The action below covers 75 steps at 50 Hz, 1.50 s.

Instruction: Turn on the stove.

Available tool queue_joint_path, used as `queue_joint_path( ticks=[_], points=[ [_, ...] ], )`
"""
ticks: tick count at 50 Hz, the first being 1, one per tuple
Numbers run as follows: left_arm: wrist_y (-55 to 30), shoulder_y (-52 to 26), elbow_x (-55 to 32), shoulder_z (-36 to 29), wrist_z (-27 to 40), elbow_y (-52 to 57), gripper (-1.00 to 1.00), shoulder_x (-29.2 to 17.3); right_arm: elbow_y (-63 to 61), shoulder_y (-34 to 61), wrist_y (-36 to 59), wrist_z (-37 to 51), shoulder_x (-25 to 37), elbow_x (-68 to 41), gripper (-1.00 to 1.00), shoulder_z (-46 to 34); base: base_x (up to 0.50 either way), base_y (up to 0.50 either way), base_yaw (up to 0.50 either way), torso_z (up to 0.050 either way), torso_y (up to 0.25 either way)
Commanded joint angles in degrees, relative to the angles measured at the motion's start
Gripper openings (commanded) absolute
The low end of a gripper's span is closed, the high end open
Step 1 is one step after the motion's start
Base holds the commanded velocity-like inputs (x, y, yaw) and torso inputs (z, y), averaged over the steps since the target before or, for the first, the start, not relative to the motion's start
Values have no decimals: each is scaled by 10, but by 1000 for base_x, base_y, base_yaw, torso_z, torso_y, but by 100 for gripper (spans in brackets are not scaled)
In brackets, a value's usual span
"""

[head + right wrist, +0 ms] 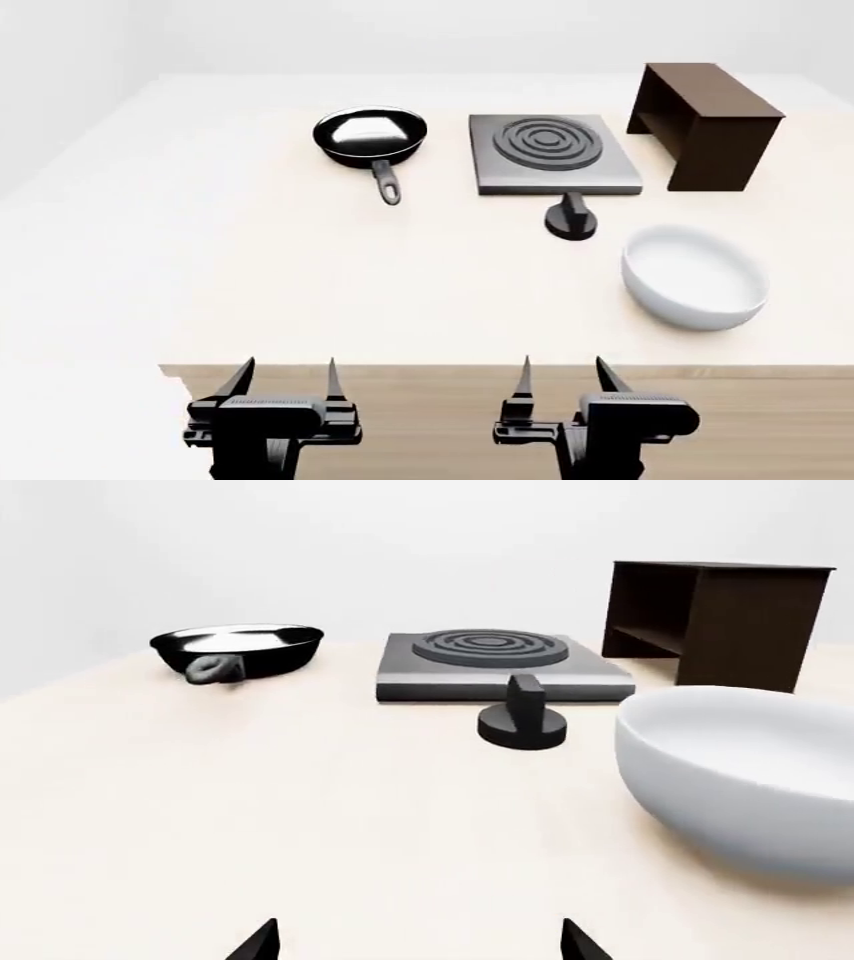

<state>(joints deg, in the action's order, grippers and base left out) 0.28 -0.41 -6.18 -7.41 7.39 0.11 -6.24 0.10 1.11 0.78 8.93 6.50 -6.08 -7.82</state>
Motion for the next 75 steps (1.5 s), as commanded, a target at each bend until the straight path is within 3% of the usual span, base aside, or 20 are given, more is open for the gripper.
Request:
queue_joint_path(
  ticks=[1,22,58,75],
  points=[
    [0,-1,-6,-7,7,1,100,-6,0,1,-2,9,4,-6,100,-5,0,500,0,0,0],
    [4,-2,-14,-18,17,-3,100,-15,-7,6,25,11,14,-26,100,-15,9,0,0,0,0],
    [6,-5,-26,-33,32,-2,100,-27,-5,8,10,33,22,-27,100,-31,497,0,0,0,0],
    [10,-5,-30,-39,37,-5,100,-32,-4,1,-13,23,31,-43,100,-36,11,0,0,0,0]
  ],
)
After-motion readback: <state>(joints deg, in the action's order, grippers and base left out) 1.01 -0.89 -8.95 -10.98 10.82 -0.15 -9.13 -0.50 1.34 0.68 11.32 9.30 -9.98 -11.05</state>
